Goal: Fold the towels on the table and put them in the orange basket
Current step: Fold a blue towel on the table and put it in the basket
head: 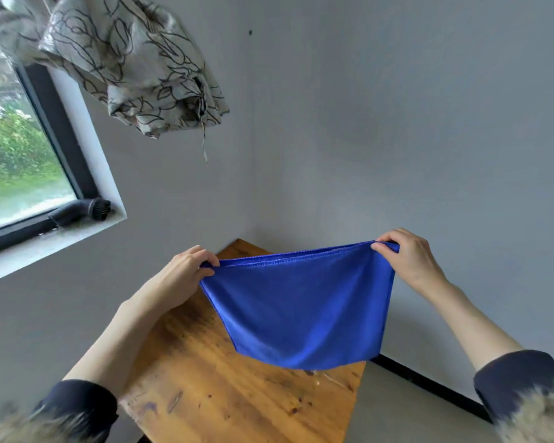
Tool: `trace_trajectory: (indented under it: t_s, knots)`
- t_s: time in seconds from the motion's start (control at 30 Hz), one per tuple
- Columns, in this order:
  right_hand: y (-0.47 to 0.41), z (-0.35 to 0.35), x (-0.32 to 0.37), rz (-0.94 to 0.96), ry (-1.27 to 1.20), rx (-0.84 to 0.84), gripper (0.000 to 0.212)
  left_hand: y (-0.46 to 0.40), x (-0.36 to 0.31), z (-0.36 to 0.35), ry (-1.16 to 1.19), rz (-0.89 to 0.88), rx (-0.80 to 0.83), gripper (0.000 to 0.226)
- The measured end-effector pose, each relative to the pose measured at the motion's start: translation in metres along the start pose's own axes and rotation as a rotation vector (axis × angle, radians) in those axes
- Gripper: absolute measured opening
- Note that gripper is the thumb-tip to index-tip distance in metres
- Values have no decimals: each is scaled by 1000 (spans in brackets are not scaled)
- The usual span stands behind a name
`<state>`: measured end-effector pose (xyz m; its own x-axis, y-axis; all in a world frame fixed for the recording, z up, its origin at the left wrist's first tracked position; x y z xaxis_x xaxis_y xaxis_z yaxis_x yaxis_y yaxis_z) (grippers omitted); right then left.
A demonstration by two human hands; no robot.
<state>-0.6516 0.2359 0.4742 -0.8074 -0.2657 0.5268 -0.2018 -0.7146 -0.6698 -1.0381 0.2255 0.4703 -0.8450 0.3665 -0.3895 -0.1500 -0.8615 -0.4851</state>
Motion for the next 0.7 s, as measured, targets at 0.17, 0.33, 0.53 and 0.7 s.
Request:
trace_trajectory:
  t_s: [0.17, 0.33, 0.53, 0.7]
  knots:
    - [-4, 8, 11, -70, -145, -3, 11, -10, 0, 24, 167, 161, -233, 12]
    - [-7, 17, 18, -244, -355, 11, 17, -16, 3, 40, 278, 274, -332, 7]
    - [-12, 16, 25, -260, -362, -16, 18, -17, 8, 45, 237, 275, -365, 7]
    - [-11, 12, 28, -345, -513, 106, 19, -17, 21, 53, 171, 257, -388, 14]
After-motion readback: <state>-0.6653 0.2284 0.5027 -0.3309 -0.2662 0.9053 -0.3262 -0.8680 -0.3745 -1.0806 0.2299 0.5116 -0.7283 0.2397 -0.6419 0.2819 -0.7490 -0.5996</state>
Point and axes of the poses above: each hand's wrist, its own y-axis away from the middle knuckle, its own z-axis out of the back of the hand, x = y × z, the point moved 2 cm from there along -y, towards the middle knuckle, and after that the axes turned 15 degrees about -x, right-handed, at the moved point
